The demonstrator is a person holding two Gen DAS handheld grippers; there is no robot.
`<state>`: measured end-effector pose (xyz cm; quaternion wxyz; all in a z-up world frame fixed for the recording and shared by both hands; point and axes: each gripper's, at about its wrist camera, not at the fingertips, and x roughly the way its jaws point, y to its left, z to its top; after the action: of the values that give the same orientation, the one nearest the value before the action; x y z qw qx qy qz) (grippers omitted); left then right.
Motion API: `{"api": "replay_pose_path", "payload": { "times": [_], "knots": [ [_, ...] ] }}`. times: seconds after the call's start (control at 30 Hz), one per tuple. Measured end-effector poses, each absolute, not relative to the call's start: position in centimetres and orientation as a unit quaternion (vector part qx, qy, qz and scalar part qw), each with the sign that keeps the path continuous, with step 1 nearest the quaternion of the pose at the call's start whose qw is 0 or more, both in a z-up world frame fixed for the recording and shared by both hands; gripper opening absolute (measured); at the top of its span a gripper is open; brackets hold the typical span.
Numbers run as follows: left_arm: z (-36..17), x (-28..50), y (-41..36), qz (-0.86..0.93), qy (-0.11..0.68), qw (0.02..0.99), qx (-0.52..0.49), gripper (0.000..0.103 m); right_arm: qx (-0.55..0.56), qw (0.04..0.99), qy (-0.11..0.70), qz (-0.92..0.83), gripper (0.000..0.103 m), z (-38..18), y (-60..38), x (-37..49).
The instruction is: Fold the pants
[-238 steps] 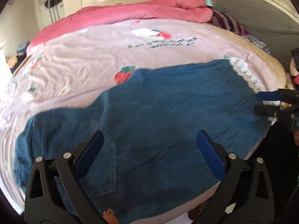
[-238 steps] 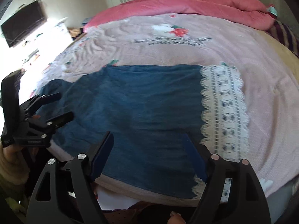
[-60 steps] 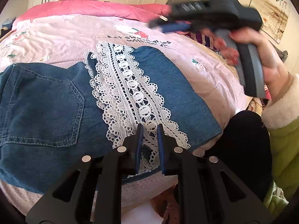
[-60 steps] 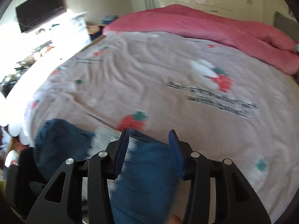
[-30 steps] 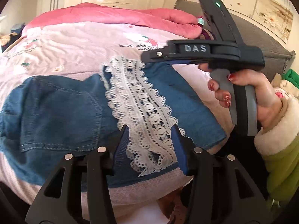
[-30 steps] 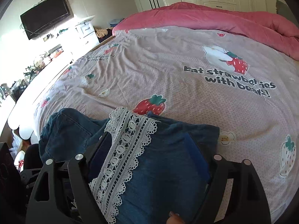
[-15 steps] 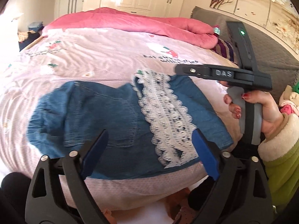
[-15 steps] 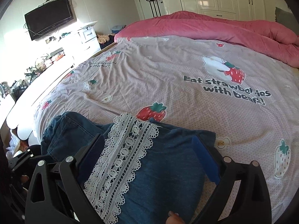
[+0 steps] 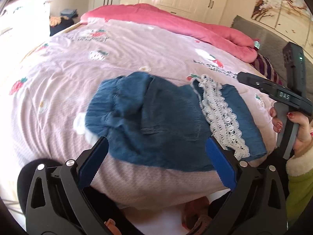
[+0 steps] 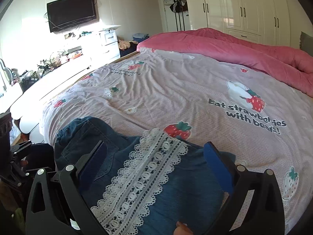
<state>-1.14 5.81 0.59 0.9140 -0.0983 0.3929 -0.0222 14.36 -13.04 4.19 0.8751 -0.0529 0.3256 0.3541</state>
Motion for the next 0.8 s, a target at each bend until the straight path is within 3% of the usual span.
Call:
{"api": "replay_pose_path", "payload": {
  "times": [0.8],
  "knots": [
    [-3.0, 0.1, 9.0, -0.027, 0.418, 0.889, -0.188, 0.093, -0.097, 0.722, 0.491, 0.477, 0.098, 2.1, 5.8, 18.7]
  ]
}}
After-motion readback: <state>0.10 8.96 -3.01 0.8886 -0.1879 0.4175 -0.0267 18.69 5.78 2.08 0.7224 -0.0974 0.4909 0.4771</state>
